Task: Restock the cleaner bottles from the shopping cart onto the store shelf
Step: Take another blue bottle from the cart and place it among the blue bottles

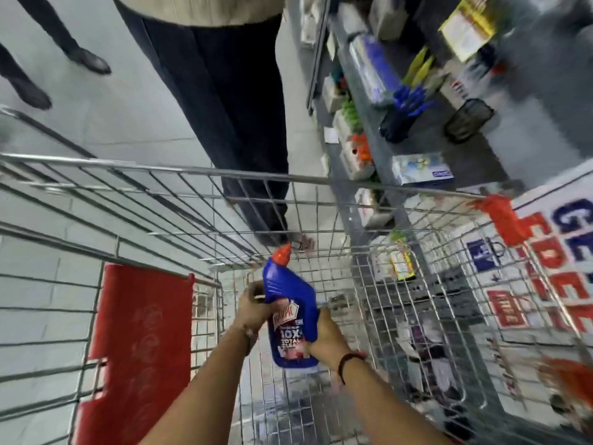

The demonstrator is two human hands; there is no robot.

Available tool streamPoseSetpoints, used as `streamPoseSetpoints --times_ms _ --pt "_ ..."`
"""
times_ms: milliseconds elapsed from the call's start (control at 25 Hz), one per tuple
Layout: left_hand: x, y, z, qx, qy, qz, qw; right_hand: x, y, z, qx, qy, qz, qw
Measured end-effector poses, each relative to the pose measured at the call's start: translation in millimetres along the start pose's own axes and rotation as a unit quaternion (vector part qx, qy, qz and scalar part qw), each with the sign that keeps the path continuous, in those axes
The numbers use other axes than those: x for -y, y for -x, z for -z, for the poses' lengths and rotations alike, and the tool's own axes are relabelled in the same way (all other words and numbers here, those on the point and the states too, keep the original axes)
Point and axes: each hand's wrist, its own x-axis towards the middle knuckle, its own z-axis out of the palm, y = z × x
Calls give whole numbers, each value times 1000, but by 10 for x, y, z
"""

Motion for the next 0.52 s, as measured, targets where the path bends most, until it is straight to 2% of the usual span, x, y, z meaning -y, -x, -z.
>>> streamPoseSetpoints --times_ms 120,240,400,520 --pt "-504 412 -266 74 -2 -113 991 260 449 502 -87 -21 52 995" --pt "-958 1109 -661 136 7 -210 968 363 1248 996 -191 -65 128 971" --pt "-1170 2577 -1369 246 -13 -321 914 -68 2805 1495 -361 -84 136 919" --pt "-929 3722 -1915 365 -46 -346 863 -743 4044 1587 -458 -126 130 870"
